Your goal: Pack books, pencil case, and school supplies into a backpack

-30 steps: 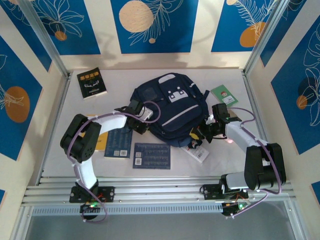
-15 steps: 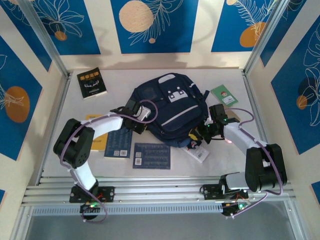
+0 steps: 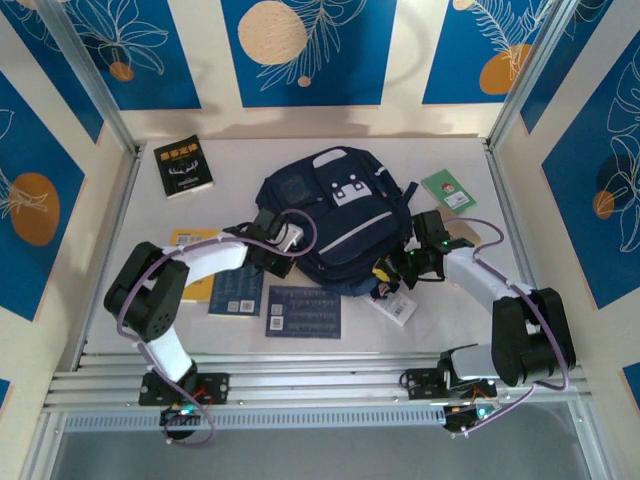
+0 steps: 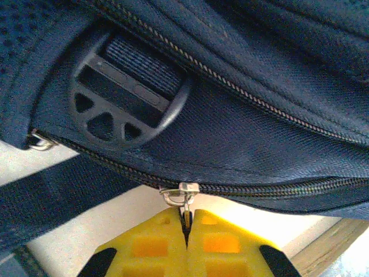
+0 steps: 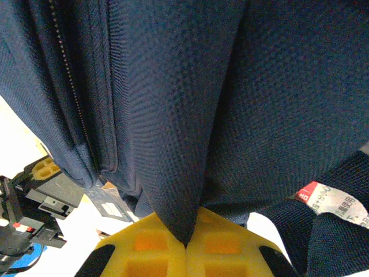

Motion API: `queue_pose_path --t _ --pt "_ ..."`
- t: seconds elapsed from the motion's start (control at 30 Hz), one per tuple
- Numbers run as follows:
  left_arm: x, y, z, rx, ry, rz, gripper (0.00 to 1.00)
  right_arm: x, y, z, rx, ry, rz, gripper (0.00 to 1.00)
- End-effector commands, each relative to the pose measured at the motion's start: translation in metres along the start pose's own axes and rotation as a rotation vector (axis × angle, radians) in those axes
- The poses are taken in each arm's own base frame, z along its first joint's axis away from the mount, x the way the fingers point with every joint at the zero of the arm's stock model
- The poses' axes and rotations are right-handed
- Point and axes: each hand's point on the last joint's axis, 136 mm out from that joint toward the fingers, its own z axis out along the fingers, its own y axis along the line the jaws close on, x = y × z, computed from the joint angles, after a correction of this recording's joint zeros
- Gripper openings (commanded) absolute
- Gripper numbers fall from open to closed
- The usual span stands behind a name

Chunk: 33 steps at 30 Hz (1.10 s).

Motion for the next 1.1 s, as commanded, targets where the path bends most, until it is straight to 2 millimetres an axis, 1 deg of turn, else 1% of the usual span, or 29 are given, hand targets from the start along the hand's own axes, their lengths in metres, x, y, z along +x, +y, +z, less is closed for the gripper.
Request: queue_pose_path --t 0.0,0.3,0.47,0.67,0.77,0.93,1.0,1.07 --pt "0.008 -0.022 -0.010 0.052 0.000 -0.001 0.00 0.003 0.006 0.001 -0.030 -0.004 0.018 0.00" --pt "0.012 -0.047 -0.021 0.085 -0.029 0.002 0.00 0.009 0.012 0.007 -0.026 0.000 0.019 0.00" --pt "0.020 -0.056 -0.022 0.097 -0.026 -0.001 0.00 0.014 0.016 0.009 -0.020 -0.002 0.011 0.00" --pt "0.027 -0.068 -0.026 0.128 -0.038 -0.016 0.00 0.020 0.016 0.013 -0.015 0.004 0.008 0.00" --pt "0.026 -0.076 -0.031 0.154 -0.057 -0.023 0.00 0.022 0.017 0.016 -0.022 0.006 0.010 0.00" --pt "0.016 -0.090 -0.042 0.215 -0.108 -0.037 0.00 0.026 0.021 0.018 -0.022 0.008 -0.001 0.00" --pt "0.014 -0.090 -0.043 0.213 -0.107 -0.035 0.00 0.026 0.023 0.018 -0.017 0.004 -0.016 0.00" --pt "0.014 -0.084 -0.043 0.177 -0.109 -0.035 0.00 0.025 0.021 0.013 0.014 -0.015 -0.034 0.02"
